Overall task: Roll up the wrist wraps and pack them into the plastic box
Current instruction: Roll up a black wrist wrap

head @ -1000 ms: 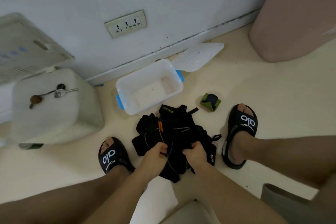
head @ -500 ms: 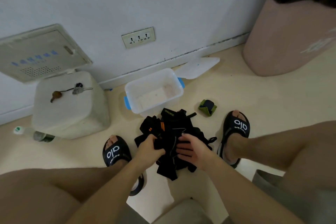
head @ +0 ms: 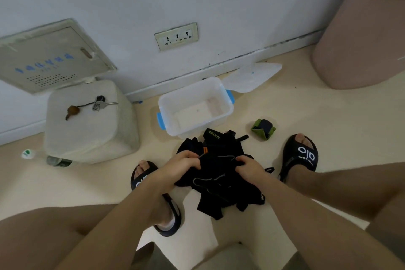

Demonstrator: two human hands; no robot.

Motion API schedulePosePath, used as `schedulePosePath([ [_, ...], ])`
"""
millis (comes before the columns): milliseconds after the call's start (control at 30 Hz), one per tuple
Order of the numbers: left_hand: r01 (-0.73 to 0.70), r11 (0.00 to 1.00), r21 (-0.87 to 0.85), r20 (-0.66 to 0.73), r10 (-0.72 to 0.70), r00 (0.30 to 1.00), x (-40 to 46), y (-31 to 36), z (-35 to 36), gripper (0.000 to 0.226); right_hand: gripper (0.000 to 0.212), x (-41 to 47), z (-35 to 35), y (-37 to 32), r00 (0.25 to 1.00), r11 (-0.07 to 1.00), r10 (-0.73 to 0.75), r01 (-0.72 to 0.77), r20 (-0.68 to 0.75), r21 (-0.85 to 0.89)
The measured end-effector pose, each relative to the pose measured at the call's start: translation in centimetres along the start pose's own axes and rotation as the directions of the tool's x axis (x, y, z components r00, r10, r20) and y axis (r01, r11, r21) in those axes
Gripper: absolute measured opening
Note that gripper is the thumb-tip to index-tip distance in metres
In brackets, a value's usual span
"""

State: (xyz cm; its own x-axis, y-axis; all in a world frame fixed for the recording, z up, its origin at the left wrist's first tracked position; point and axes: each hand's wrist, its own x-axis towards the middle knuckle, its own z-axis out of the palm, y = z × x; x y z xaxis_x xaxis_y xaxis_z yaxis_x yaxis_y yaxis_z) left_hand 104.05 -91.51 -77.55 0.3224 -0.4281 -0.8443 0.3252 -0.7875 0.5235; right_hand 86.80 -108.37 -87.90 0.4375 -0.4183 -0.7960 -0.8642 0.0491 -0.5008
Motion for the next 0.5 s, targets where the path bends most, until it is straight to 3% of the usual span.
schedulePosePath([
  [100,0.061,0.995,-0.078,0.004,-0.061,0.998,1.3,-0.4,-0.6,0.031,0.056,1.4,0.4,-0.8,0.999,0.996,-0.033,0.035,0.021,-0.079],
  [267,0.139,0.966,-0.217,0.048,-0.132,0.990,2.4,-0.6,-1.0,0.034,0.061,3.6,0.7,-1.4,0.998,0.929,-0.040,0.055,0.048,-0.366],
  [400,0.132,0.955,-0.264,0.038,-0.127,0.991,2.6,-0.1,-1.4,0.042,0.033,2.8,1.9,-2.3,0.976,0.820,-0.215,0.175,-0.010,-0.545],
  [500,0.117,0.945,-0.306,0.037,-0.112,0.993,2.2,0.1,-1.7,0.048,0.021,1.6,4.8,-2.5,0.952,0.821,-0.205,0.293,0.227,-0.490],
])
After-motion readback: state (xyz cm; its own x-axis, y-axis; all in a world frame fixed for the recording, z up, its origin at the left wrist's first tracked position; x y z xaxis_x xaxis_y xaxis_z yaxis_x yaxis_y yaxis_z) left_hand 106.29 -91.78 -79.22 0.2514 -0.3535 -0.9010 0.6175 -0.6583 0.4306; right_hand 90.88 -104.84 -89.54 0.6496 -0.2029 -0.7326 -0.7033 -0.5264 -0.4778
